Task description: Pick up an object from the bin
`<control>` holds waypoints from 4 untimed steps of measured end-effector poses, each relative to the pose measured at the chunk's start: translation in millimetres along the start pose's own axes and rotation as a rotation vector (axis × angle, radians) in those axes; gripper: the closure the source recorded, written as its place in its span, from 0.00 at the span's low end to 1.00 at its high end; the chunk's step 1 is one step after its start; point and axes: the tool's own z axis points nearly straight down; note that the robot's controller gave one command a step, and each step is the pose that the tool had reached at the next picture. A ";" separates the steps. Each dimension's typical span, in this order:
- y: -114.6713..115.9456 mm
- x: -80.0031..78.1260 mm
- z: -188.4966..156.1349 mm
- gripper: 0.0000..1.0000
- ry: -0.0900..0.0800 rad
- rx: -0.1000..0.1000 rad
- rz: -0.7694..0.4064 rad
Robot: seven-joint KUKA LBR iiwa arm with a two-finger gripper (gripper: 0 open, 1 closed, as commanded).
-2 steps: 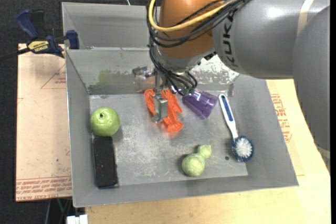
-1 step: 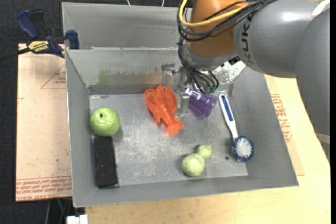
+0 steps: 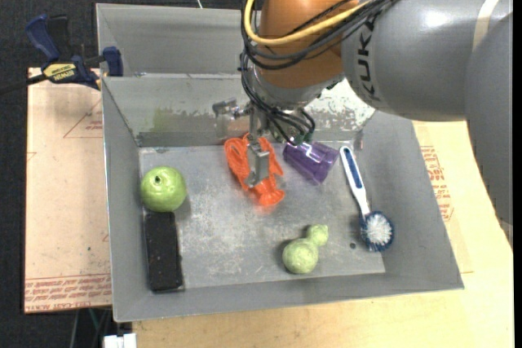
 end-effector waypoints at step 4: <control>-70.0 23.3 102.6 0.00 0.010 0.010 0.312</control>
Offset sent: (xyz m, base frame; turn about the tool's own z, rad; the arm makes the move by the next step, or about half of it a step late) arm 0.0146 -0.0431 -0.0452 -0.0374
